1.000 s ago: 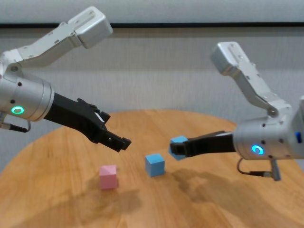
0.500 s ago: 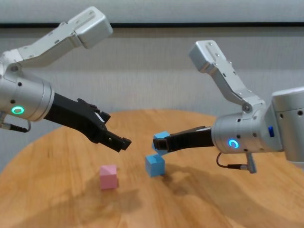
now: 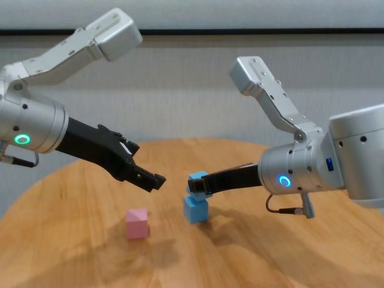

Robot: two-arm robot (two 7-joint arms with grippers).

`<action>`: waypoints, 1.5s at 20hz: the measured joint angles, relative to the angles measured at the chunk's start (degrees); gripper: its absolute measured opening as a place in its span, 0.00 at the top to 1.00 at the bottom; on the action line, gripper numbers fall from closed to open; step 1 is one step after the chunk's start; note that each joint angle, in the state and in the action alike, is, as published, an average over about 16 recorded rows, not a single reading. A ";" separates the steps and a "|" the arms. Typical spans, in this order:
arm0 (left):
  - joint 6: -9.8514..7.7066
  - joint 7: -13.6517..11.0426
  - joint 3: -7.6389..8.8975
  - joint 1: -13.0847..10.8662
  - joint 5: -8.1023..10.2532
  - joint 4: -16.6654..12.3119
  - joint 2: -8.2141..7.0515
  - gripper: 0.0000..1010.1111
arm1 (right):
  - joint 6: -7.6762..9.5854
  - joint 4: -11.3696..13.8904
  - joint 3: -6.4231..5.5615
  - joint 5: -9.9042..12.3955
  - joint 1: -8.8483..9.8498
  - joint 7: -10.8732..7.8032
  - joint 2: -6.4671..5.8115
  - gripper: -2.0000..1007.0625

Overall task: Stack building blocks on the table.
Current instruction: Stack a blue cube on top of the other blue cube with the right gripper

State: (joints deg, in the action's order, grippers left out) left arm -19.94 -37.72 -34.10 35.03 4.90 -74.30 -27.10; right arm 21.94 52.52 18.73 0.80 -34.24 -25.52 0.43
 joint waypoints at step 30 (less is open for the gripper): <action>0.00 0.00 0.00 0.00 0.00 0.00 0.00 0.01 | 1.99 -1.47 3.28 2.49 -1.59 3.50 0.78 0.63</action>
State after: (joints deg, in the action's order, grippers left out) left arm -19.94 -37.72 -34.09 35.03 4.90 -74.30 -27.10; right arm 23.93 51.05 22.01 3.29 -35.83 -22.02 1.21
